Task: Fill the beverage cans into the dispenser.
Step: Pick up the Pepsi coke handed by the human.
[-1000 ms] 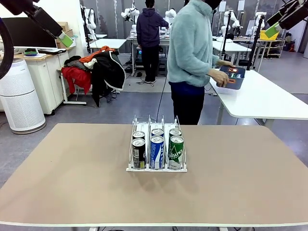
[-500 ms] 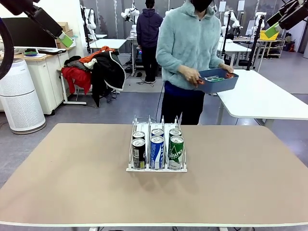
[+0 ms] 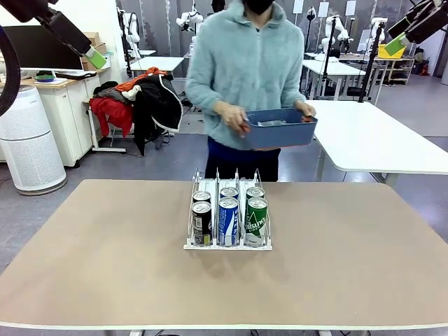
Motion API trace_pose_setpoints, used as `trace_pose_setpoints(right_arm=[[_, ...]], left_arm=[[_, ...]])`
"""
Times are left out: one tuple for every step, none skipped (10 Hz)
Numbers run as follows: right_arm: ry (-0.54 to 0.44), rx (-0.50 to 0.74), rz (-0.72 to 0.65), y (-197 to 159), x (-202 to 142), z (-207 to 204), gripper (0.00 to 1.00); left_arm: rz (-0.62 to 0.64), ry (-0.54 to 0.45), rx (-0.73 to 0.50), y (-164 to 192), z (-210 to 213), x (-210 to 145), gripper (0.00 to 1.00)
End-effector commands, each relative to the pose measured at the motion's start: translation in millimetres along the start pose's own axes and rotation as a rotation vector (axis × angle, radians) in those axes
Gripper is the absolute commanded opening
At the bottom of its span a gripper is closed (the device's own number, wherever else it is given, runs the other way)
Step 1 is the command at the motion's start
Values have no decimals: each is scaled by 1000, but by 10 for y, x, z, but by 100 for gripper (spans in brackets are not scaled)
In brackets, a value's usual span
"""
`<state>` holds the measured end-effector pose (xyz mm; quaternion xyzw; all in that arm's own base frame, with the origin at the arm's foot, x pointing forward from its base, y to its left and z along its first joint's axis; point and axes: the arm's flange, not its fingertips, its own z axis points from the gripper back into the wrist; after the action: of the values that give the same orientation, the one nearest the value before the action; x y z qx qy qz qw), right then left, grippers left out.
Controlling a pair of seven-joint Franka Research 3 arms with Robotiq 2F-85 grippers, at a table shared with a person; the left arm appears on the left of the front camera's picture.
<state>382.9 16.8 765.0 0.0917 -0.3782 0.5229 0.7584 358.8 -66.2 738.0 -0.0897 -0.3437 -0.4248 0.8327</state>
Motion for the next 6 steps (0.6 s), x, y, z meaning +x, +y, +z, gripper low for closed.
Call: trace_pose_setpoints(right_arm=[[5,1,3,6,-5,-7,100],[5,1,3,6,-5,-7,100],[5,1,3,6,-5,-7,100],[5,1,3,6,-5,-7,100],[5,1,3,6,-5,-7,100],[5,1,3,6,-5,-7,100]], left_arm=[[-6,1,2,-4,8,-15,100],[-6,1,2,-4,8,-15,100],[-6,1,2,-4,8,-15,100],[-6,1,2,-4,8,-15,100],[-6,1,2,-4,8,-15,100],[-6,1,2,-4,8,-15,100]])
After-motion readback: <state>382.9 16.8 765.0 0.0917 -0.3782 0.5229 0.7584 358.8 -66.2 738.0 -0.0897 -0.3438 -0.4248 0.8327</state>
